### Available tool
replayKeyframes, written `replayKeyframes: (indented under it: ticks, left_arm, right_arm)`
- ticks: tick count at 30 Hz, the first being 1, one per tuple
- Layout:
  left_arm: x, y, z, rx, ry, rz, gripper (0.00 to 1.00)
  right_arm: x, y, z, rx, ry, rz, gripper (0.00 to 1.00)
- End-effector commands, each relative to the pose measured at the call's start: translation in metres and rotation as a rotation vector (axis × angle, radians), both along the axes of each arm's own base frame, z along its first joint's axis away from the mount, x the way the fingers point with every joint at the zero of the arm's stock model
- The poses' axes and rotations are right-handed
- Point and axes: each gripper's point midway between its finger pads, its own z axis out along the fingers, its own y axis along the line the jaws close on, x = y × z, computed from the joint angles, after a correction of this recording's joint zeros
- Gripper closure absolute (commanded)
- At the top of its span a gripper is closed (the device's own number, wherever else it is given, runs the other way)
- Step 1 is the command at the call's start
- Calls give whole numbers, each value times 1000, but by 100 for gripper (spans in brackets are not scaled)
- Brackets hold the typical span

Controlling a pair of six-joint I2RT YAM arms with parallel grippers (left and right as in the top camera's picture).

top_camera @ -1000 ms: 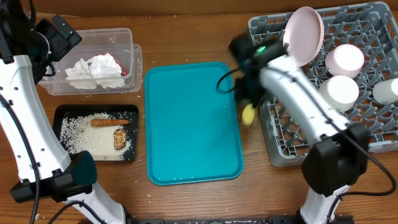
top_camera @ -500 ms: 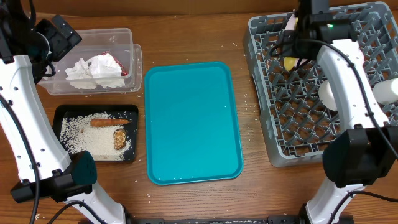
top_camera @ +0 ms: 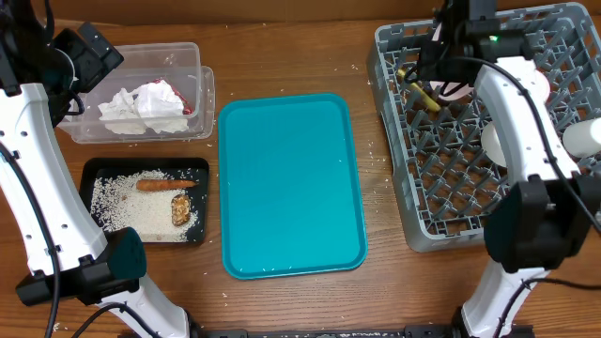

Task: Sort waste into correct bins and load items into the dishwasher
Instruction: 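Carry the yellow spoon right and drop it into the dish rack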

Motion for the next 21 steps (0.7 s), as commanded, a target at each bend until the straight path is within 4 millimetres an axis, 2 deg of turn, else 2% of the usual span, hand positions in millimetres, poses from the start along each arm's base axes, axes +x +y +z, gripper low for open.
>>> replayKeyframes:
  ticks: [1, 4, 7, 9, 11, 14, 16, 19, 21]
  left_arm:
    - [1, 0, -1, 5, 3, 11, 0]
    - [1, 0, -1, 5, 3, 11, 0]
    - [1, 0, -1, 5, 3, 11, 0]
    - [1, 0, -1, 5, 3, 11, 0]
    - [1, 0, -1, 5, 3, 11, 0]
    - [1, 0, -1, 5, 3, 11, 0]
    - [1, 0, -1, 5, 3, 11, 0]
    - [1, 0, -1, 5, 3, 11, 0]
    - [1, 0, -1, 5, 3, 11, 0]
  right_arm:
    - [-3, 13, -18, 44, 44, 43, 76]
    - [-6, 15, -12, 46, 49, 43, 73]
    - [-16, 14, 1, 56, 65, 22, 70]
    - [-28, 13, 22, 66, 74, 0, 69]
    - [-41, 10, 44, 67, 74, -28, 64]
    - [-66, 7, 79, 93, 66, -77, 50]
    - [-84, 6, 97, 117, 61, -117, 28]
    - [-118, 3, 113, 140, 98, -169, 18]
    - [-144, 1, 118, 141, 145, -188, 0]
